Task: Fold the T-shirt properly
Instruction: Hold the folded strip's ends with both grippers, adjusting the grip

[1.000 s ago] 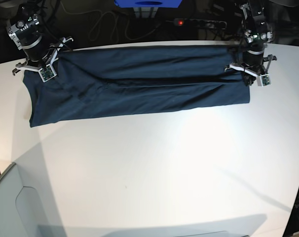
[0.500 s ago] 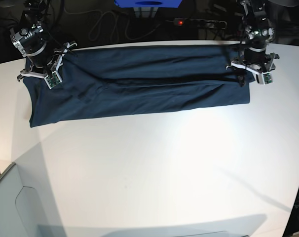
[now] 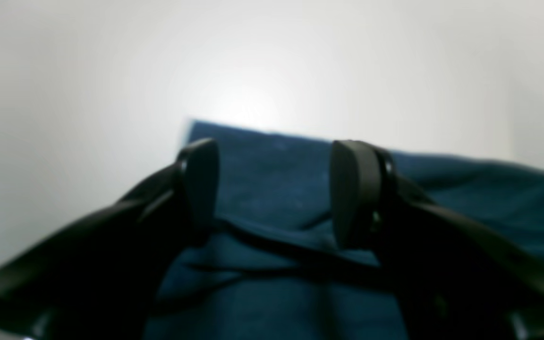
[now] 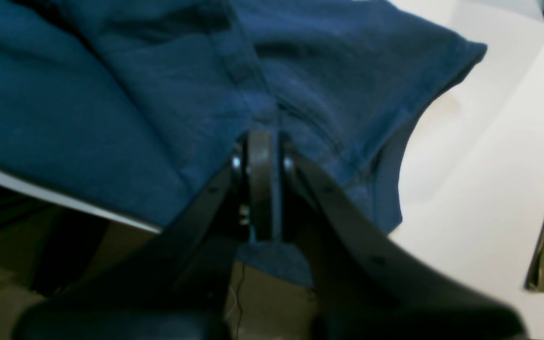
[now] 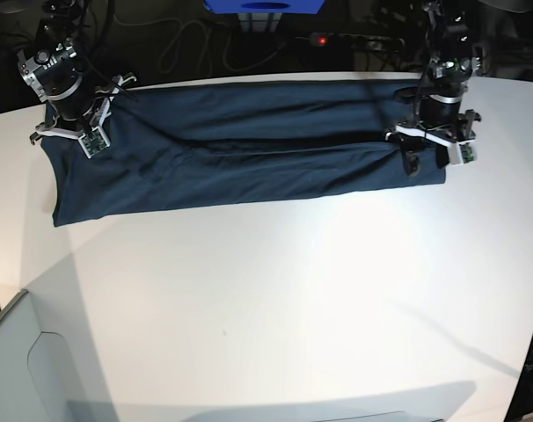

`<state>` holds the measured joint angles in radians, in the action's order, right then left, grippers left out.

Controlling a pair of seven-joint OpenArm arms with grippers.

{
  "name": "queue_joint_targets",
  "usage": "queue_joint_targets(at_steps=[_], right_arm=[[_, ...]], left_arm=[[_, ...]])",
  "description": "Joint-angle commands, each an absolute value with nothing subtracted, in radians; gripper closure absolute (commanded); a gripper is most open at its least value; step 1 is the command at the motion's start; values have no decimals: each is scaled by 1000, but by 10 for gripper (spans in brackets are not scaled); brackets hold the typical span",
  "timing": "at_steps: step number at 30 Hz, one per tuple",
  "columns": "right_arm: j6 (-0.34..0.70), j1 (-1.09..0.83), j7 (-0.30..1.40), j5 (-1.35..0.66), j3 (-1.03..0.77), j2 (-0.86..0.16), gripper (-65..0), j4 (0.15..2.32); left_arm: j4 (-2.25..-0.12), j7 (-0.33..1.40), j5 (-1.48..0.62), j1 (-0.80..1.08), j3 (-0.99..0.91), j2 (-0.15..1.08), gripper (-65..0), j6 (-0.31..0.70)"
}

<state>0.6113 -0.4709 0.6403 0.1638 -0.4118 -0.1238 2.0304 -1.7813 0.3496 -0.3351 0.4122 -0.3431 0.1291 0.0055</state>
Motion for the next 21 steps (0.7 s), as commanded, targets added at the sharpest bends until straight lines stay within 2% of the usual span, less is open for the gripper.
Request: queue_joint_targets(at_steps=[1, 14, 21], right_arm=[[625, -470, 625, 159, -417, -133, -6, 2045], [625, -470, 625, 159, -417, -133, -6, 2045], [625, -450, 627, 159, -417, -130, -6, 2011]], left_arm=[[-1768, 331, -337, 412, -340, 139, -357, -2], [-1739, 329, -346, 549, -340, 147, -357, -1], [-1877, 329, -348, 633, -341, 159, -357, -1]])
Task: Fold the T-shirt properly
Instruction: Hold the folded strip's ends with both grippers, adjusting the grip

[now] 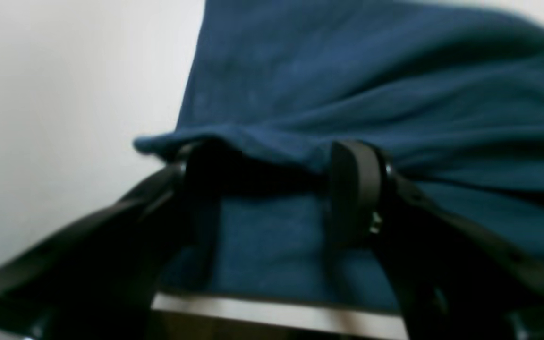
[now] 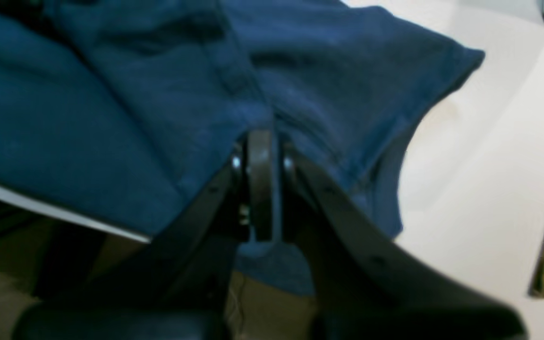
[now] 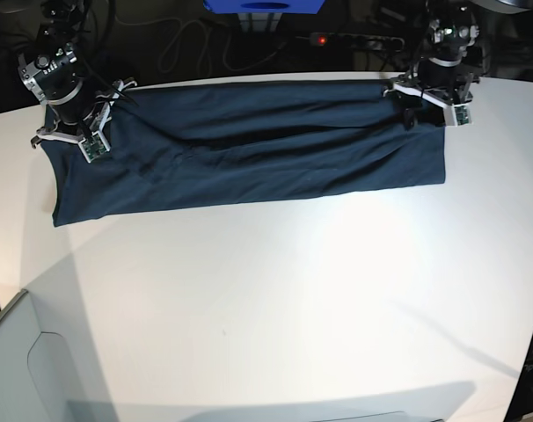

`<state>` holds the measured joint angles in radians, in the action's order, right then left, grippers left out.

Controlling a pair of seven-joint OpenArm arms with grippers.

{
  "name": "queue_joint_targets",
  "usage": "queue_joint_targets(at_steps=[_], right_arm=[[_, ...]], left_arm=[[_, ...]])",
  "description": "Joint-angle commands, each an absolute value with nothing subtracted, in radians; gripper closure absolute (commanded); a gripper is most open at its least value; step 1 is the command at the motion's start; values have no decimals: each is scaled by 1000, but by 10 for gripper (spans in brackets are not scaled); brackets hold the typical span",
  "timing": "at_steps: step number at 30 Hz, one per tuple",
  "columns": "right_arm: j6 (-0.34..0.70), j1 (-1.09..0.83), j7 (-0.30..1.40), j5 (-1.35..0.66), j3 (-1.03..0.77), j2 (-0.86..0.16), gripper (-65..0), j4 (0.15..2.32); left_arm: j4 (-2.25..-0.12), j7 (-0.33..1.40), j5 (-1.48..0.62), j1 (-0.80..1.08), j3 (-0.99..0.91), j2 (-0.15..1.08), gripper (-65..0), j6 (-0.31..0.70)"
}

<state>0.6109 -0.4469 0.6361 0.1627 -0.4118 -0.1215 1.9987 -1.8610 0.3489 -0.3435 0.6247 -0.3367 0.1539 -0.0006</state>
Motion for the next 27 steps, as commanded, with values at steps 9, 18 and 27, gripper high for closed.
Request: queue_joint_targets(at_steps=[9, 18, 27], right_arm=[[625, -441, 625, 156, -417, -128, -6, 1997], [625, -432, 627, 156, -417, -128, -6, 1997], [625, -429, 627, 157, -415, -130, -6, 1997]], left_arm=[[-2049, 325, -348, 685, -341, 157, -357, -1], [-1874, 331, -348, 526, -375, 151, -357, -1], [-1741, 331, -348, 567, -374, 140, -357, 1]])
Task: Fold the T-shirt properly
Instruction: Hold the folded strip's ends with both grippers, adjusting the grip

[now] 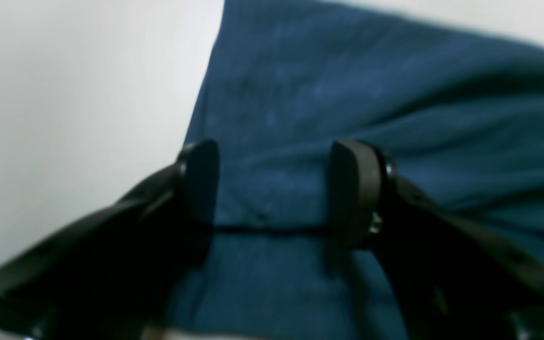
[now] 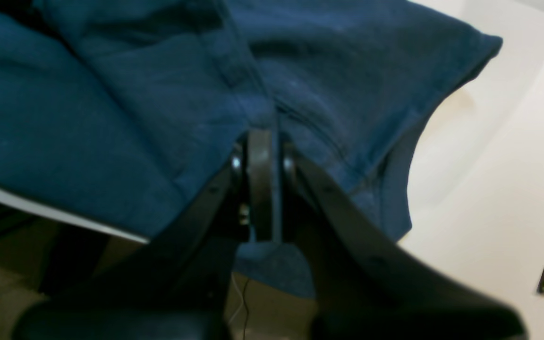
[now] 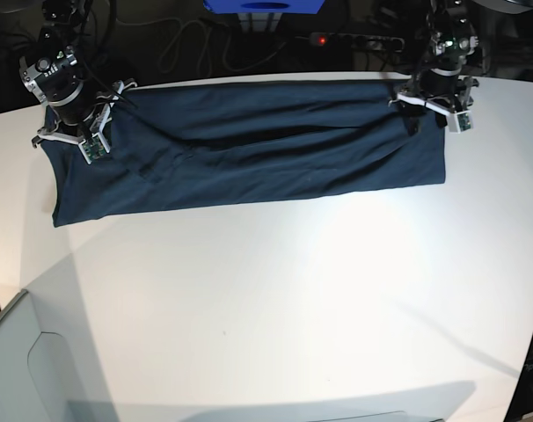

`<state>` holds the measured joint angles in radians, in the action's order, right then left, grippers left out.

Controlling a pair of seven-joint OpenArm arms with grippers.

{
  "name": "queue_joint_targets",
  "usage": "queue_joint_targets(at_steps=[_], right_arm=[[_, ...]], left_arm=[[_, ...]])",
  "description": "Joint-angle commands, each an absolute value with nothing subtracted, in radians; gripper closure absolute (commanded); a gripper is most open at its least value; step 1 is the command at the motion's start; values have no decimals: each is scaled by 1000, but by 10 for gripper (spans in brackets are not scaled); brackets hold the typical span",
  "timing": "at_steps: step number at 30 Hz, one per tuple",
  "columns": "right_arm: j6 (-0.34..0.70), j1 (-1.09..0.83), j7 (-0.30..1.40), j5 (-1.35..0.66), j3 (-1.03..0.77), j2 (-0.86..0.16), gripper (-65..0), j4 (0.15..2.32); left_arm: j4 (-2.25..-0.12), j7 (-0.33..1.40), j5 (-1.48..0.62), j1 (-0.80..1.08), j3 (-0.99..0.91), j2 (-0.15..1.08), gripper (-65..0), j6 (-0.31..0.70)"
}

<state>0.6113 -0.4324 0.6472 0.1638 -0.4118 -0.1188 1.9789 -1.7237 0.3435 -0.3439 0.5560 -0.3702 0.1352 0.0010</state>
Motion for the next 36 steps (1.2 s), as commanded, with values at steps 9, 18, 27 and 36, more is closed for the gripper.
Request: queue_joint_targets(at_steps=[9, 18, 27, 36], right_arm=[[625, -386, 627, 157, -395, -128, -6, 1997], [625, -349, 628, 157, -363, -131, -6, 1951], [625, -298, 616, 157, -363, -133, -6, 1784], [625, -280, 616, 157, -358, -134, -6, 1730]], left_arm=[[-1844, 331, -348, 642, -326, 147, -357, 1], [-1876, 331, -348, 588, -424, 148, -358, 1], [-1738, 331, -348, 478, -479, 151, -361, 1], [-1641, 329, -348, 430, -473, 151, -363, 1]])
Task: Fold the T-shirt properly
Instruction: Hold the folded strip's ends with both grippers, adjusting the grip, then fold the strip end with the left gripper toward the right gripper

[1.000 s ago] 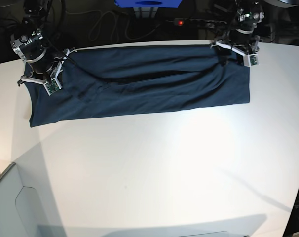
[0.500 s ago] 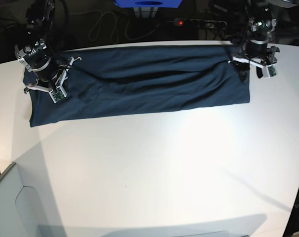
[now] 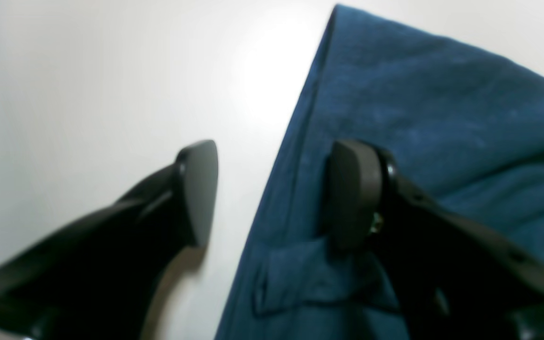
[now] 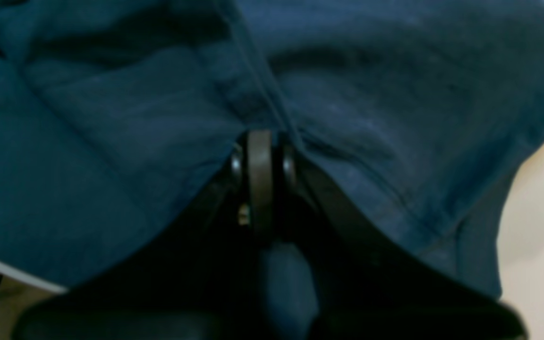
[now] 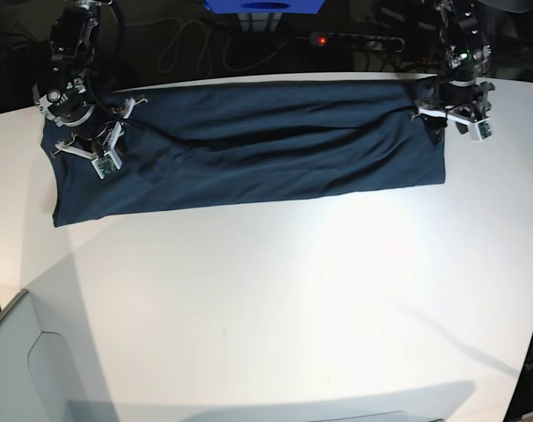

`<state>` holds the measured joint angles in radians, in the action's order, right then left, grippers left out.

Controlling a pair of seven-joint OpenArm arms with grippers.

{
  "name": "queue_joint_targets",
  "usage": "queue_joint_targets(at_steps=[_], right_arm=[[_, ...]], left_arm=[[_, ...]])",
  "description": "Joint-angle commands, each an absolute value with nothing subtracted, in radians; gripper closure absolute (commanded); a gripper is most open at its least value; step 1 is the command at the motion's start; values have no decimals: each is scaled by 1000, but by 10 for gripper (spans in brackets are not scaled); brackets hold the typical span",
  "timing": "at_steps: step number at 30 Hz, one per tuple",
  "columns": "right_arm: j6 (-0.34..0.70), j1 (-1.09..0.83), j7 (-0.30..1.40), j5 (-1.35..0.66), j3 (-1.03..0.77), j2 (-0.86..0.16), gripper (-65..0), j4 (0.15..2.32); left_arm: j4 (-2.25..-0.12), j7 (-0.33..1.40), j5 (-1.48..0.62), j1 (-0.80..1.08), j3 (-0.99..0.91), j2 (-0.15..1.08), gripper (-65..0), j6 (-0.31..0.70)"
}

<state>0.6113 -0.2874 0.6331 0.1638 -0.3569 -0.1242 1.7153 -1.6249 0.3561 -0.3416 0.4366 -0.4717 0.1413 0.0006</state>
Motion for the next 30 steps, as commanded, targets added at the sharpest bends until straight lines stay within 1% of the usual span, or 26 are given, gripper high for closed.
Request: queue_joint_targets(at_steps=[1, 6, 16, 19, 24, 27, 28, 30], right_arm=[[625, -280, 616, 157, -358, -134, -6, 1730], [625, -280, 616, 157, -358, -134, -6, 1730], [625, -278, 616, 157, -358, -134, -6, 1730], [625, -278, 616, 157, -358, -134, -6, 1732], [625, -278, 616, 157, -358, -134, -6, 1732], [625, -278, 616, 157, -358, -134, -6, 1732], [625, -278, 616, 157, -358, -134, -6, 1732], [625, -278, 616, 157, -358, -134, -6, 1730]], left_arm=[[-1632, 329, -348, 429, -472, 151, -363, 2], [-1627, 329, -348, 432, -414, 151, -363, 2], [-1603, 328, -348, 461, -401, 151, -351, 2], [-1603, 328, -348, 472, -406, 151, -278, 2], [-1603, 326, -348, 464, -409, 151, -109, 2], [-1604, 325, -343, 463, -409, 151, -24, 2], [-1607, 323, -343, 463, -409, 151, 0, 2], [-1616, 323, -340, 456, -412, 153, 0, 2]])
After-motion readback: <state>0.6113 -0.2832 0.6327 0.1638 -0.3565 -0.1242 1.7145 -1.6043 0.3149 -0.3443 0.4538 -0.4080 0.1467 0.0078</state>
